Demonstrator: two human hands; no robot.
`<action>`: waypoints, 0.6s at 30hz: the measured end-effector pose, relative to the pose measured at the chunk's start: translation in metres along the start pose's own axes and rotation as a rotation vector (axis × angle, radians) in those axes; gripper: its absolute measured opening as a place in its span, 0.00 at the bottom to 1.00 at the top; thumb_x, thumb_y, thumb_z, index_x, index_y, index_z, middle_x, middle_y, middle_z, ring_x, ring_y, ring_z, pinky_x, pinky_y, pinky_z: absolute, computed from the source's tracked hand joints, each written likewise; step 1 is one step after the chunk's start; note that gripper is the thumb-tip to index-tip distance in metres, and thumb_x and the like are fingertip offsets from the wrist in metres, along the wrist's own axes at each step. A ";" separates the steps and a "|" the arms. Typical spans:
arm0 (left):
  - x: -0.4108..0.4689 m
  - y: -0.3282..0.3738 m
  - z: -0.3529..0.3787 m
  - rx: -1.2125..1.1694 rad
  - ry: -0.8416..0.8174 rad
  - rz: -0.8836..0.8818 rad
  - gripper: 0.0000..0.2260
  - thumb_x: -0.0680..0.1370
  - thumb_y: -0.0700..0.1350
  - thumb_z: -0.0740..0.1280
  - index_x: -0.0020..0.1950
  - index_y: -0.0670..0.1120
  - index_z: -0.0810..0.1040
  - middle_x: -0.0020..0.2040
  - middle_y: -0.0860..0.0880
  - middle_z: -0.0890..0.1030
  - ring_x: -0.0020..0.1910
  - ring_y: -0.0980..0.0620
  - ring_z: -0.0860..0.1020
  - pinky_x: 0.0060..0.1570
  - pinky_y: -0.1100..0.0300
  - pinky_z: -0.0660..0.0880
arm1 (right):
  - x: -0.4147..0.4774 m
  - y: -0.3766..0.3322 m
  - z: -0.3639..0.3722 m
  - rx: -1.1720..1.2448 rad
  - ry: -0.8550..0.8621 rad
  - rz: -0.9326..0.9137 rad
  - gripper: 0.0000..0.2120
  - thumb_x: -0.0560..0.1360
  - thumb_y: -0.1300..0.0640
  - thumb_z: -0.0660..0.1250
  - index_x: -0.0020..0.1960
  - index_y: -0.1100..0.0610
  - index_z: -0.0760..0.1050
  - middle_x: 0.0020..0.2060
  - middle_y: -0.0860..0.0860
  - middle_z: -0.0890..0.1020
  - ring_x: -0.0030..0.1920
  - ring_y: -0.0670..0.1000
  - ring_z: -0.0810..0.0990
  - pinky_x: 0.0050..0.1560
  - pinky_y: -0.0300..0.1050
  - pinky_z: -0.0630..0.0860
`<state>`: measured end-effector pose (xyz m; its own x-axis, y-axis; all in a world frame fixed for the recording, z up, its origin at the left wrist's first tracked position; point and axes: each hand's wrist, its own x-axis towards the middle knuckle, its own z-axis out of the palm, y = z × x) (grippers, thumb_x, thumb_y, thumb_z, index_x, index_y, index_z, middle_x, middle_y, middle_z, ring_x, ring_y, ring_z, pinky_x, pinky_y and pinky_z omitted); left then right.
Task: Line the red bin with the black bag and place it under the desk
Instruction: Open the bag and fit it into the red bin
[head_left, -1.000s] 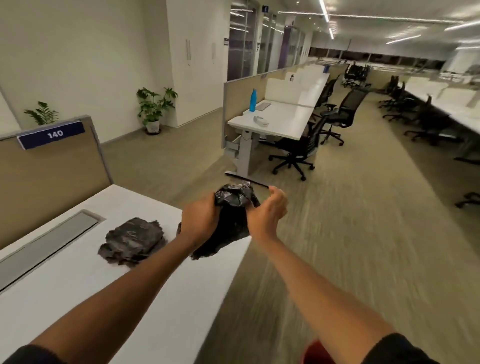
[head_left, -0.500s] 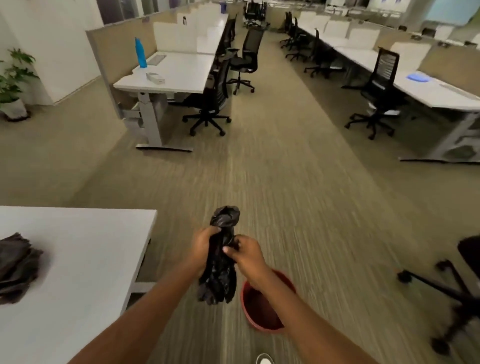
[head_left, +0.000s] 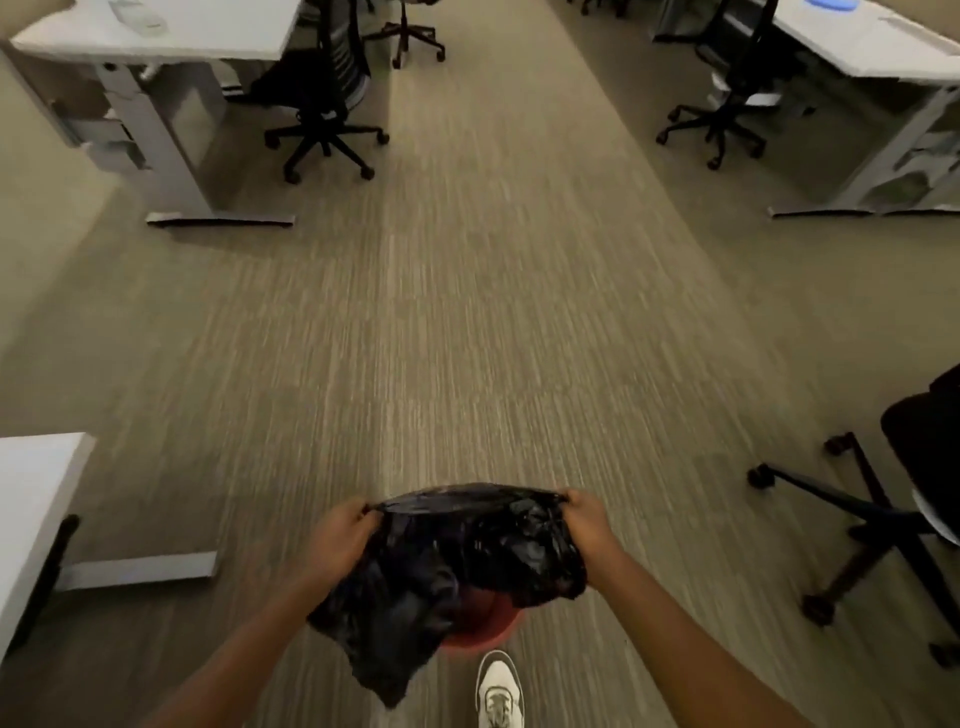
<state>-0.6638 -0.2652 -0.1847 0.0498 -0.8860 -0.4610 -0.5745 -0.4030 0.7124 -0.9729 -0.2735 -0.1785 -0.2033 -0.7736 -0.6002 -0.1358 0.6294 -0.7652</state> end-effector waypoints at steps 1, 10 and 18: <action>0.011 -0.004 0.008 0.096 -0.013 0.011 0.09 0.79 0.46 0.62 0.40 0.48 0.78 0.41 0.46 0.82 0.42 0.46 0.79 0.44 0.51 0.74 | 0.013 0.006 -0.011 -0.047 -0.018 0.023 0.06 0.73 0.67 0.63 0.38 0.61 0.77 0.36 0.57 0.77 0.37 0.53 0.77 0.38 0.48 0.74; 0.080 -0.043 0.067 0.282 -0.166 -0.221 0.35 0.70 0.73 0.51 0.41 0.44 0.80 0.43 0.44 0.84 0.46 0.46 0.81 0.45 0.55 0.72 | 0.104 0.072 -0.065 -0.046 -0.073 0.344 0.13 0.76 0.55 0.68 0.45 0.66 0.81 0.39 0.59 0.83 0.40 0.56 0.82 0.37 0.42 0.76; 0.082 -0.118 0.102 -0.497 -0.631 -0.529 0.19 0.60 0.50 0.76 0.48 0.45 0.86 0.48 0.43 0.87 0.48 0.46 0.84 0.43 0.58 0.79 | 0.165 0.126 -0.025 0.075 0.002 0.452 0.20 0.79 0.44 0.59 0.57 0.61 0.70 0.52 0.58 0.77 0.57 0.62 0.78 0.54 0.54 0.77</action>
<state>-0.6750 -0.2668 -0.3602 -0.3286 -0.3337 -0.8836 -0.1850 -0.8946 0.4067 -1.0476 -0.3200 -0.3679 -0.2283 -0.4224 -0.8772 0.0376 0.8965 -0.4414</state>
